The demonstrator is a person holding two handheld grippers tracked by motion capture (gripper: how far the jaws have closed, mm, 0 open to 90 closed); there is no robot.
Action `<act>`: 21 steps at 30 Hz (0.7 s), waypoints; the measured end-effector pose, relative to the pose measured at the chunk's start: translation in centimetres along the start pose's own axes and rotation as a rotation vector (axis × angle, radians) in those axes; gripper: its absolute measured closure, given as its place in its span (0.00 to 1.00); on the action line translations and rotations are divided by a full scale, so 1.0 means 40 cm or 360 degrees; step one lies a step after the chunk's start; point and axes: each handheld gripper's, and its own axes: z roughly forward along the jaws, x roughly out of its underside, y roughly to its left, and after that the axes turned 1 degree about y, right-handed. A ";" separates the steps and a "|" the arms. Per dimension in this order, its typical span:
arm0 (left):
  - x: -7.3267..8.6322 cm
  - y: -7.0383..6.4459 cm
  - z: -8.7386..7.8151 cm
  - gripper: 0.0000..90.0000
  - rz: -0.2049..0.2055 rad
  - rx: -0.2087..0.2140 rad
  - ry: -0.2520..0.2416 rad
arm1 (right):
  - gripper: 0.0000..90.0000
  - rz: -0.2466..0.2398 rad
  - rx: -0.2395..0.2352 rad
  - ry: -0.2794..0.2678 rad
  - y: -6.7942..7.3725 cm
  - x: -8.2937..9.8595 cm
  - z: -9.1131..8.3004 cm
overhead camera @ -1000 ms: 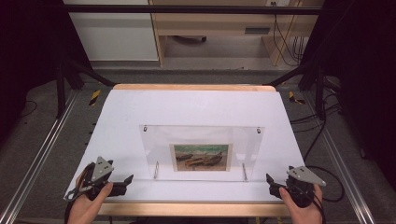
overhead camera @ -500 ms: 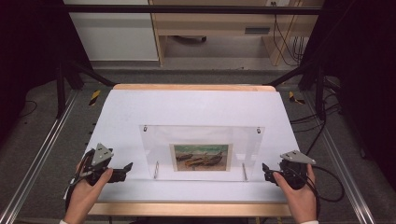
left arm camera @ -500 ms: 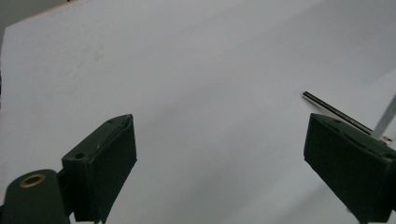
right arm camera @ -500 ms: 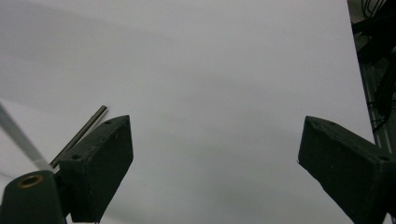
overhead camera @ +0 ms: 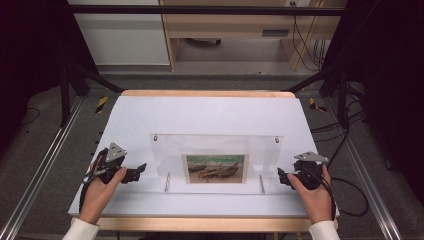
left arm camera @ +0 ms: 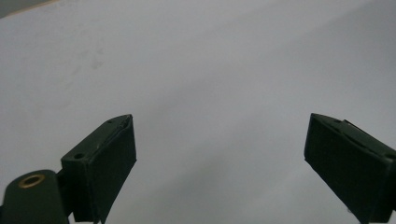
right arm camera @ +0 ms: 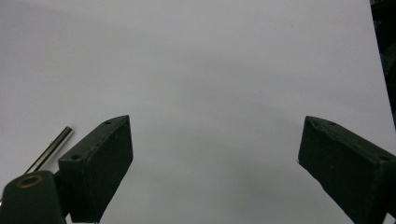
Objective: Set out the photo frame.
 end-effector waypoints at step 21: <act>-0.007 0.037 0.062 0.09 -0.0131 -0.0022 0.0026 | 0.13 0.0109 -0.0050 -0.0057 -0.012 -0.047 0.067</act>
